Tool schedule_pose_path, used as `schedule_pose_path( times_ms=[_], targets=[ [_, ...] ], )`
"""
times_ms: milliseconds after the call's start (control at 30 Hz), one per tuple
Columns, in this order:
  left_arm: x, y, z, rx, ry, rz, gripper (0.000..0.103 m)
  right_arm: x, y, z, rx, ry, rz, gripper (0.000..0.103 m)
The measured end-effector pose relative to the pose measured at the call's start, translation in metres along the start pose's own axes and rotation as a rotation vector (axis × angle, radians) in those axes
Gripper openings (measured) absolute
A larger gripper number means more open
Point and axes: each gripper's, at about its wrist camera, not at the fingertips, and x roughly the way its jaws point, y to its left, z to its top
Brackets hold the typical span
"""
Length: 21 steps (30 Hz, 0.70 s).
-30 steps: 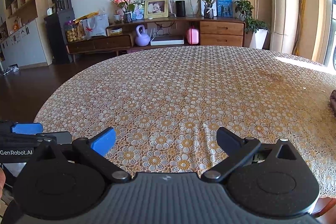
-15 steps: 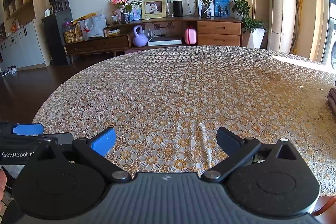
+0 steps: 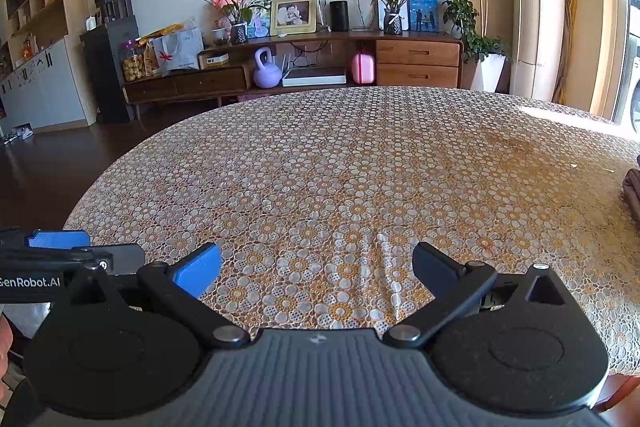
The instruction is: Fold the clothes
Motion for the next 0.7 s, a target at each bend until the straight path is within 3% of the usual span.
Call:
schedule_pose_path(
  times_ms=[700],
  targets=[
    [-0.0045, -0.0032, 0.0048, 0.016, -0.021, -0.001, 0.103, -0.0005, -0.0034, -0.0025, -0.002, 0.001, 0.0, 0.103]
  ],
)
